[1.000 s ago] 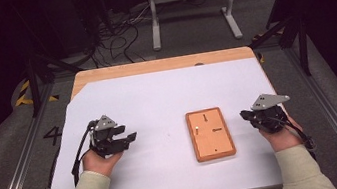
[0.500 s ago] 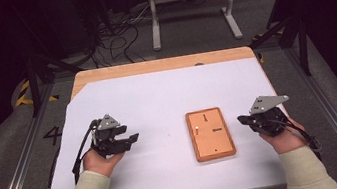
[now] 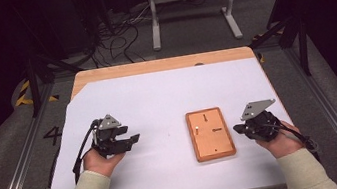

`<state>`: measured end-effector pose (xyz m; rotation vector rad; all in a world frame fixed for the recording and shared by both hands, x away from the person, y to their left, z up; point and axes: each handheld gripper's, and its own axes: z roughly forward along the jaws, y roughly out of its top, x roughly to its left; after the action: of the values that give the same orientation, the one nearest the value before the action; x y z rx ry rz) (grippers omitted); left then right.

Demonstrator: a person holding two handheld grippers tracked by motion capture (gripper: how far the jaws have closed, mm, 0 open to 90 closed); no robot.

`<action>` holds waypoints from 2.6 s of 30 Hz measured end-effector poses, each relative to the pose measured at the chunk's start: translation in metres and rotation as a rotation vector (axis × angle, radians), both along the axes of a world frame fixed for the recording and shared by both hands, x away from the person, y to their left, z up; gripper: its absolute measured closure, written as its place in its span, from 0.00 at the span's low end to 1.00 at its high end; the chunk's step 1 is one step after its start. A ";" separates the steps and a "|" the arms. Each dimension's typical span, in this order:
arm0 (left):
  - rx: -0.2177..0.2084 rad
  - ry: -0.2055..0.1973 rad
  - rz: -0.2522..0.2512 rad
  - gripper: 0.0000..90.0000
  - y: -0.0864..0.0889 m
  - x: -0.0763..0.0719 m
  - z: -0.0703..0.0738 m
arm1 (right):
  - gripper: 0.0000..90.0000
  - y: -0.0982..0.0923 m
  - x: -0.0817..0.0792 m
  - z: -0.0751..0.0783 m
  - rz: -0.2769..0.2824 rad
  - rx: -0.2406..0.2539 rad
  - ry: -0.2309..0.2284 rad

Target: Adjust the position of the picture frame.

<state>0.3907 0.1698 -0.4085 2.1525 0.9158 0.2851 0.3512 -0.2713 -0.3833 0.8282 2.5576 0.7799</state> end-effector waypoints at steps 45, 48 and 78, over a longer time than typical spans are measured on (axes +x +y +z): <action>0.003 0.038 0.009 0.47 0.002 0.002 -0.006 | 1.00 0.031 0.115 -0.050 -0.306 -0.002 0.037; 0.002 0.039 0.010 0.47 0.002 0.002 -0.006 | 1.00 0.037 0.116 -0.050 -0.290 0.001 0.036; 0.001 0.051 0.005 0.47 0.005 0.004 -0.009 | 1.00 0.112 0.109 -0.046 -0.071 -0.004 0.005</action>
<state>0.3951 0.1743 -0.4177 2.1676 0.9497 0.2339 0.4602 -0.1591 -0.4293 0.9155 2.5187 0.7521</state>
